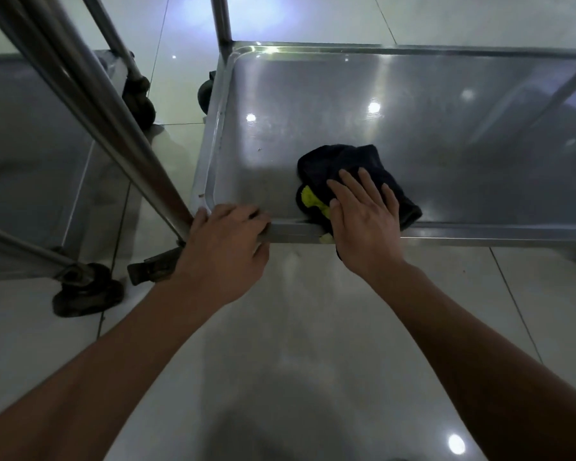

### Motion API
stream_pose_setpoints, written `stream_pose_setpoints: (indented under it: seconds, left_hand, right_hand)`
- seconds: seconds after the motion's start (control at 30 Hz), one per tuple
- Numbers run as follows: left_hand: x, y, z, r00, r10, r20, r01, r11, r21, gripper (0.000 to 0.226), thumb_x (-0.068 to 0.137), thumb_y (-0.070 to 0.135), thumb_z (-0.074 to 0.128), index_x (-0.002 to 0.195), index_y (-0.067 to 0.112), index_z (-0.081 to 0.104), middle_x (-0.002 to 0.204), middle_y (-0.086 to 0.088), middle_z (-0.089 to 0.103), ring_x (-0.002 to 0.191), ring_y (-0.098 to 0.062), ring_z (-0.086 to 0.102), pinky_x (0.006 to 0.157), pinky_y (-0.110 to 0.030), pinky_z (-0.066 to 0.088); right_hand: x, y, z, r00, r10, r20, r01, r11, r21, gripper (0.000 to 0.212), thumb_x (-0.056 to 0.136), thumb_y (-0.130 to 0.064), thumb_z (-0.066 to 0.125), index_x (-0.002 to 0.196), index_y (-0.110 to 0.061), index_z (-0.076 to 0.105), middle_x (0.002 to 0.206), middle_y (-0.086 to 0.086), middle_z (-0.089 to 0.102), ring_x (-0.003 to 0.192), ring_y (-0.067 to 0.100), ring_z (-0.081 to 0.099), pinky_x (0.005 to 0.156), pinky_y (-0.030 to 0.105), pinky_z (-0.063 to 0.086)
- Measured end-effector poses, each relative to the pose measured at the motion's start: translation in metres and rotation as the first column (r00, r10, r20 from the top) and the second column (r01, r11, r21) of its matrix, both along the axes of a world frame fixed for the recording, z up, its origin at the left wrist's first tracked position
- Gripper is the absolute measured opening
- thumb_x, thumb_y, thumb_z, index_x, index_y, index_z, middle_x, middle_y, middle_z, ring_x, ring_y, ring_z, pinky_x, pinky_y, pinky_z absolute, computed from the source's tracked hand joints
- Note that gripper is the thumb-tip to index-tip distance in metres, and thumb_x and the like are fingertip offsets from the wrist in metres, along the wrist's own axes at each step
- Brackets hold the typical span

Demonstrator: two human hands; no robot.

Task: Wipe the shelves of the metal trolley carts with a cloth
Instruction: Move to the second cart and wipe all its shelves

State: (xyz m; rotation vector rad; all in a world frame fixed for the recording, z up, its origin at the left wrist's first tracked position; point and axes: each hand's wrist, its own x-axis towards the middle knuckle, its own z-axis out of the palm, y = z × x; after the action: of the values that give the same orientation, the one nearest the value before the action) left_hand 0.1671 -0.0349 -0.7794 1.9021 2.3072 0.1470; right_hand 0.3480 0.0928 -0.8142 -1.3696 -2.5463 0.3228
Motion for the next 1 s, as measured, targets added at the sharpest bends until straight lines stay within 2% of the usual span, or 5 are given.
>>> stream_pose_setpoints:
  seconds: [0.1, 0.23, 0.57, 0.83, 1.0]
  left_hand:
    - [-0.005, -0.001, -0.004, 1.000, -0.025, 0.013, 0.025, 1.000, -0.002, 0.040, 0.093, 0.029, 0.053, 0.129, 0.013, 0.061, 0.134, -0.001, 0.058, 0.122, -0.025, 0.049, 0.104, -0.048, 0.041]
    - [-0.008, -0.002, -0.006, 0.998, -0.067, -0.019, 0.066, 0.997, -0.046, 0.043, 0.095, 0.032, 0.044, 0.134, 0.018, 0.055, 0.137, 0.003, 0.052, 0.123, -0.023, 0.043, 0.103, -0.044, 0.041]
    - [-0.010, -0.007, -0.013, 0.999, -0.043, -0.011, 0.042, 0.997, -0.060, 0.048, 0.096, 0.031, 0.047, 0.144, 0.027, 0.049, 0.141, 0.006, 0.050, 0.143, -0.025, 0.030, 0.118, -0.044, 0.027]
    - [-0.001, 0.003, -0.003, 1.000, 0.021, 0.006, -0.021, 1.000, 0.013, 0.027, 0.092, 0.025, 0.054, 0.112, 0.017, 0.071, 0.114, -0.001, 0.063, 0.124, -0.029, 0.044, 0.093, -0.050, 0.048]
    - [0.000, 0.009, -0.003, 0.994, 0.094, 0.052, -0.095, 0.995, 0.023, 0.020, 0.089, 0.023, 0.056, 0.096, 0.016, 0.073, 0.105, 0.001, 0.063, 0.112, -0.027, 0.049, 0.081, -0.046, 0.049]
  right_hand:
    - [-0.018, -0.006, -0.002, 0.999, 0.021, -0.030, -0.022, 1.000, -0.020, 0.046, 0.107, -0.031, 0.026, 0.151, -0.022, 0.038, 0.163, -0.001, 0.029, 0.154, 0.019, 0.009, 0.124, 0.046, 0.005]
    - [-0.047, -0.015, -0.002, 0.992, 0.091, -0.087, -0.097, 0.994, -0.059, 0.045, 0.106, -0.028, 0.029, 0.149, -0.018, 0.039, 0.162, 0.002, 0.029, 0.154, 0.021, 0.009, 0.125, 0.047, 0.003]
    - [-0.111, 0.010, -0.005, 0.939, 0.311, -0.148, -0.338, 0.917, -0.215, 0.046, 0.106, -0.033, 0.028, 0.150, -0.033, 0.040, 0.166, -0.008, 0.019, 0.154, 0.011, 0.000, 0.120, 0.042, -0.012]
    - [-0.095, 0.008, -0.009, 0.958, 0.263, -0.112, -0.277, 0.951, -0.138, 0.046, 0.106, -0.036, 0.026, 0.151, -0.035, 0.037, 0.165, -0.009, 0.019, 0.154, 0.015, 0.002, 0.120, 0.042, -0.013]
    - [-0.070, 0.013, -0.011, 0.979, 0.182, -0.088, -0.192, 0.975, -0.115, 0.046, 0.106, -0.037, 0.027, 0.152, -0.035, 0.036, 0.166, -0.008, 0.019, 0.154, 0.016, 0.002, 0.117, 0.039, -0.016]
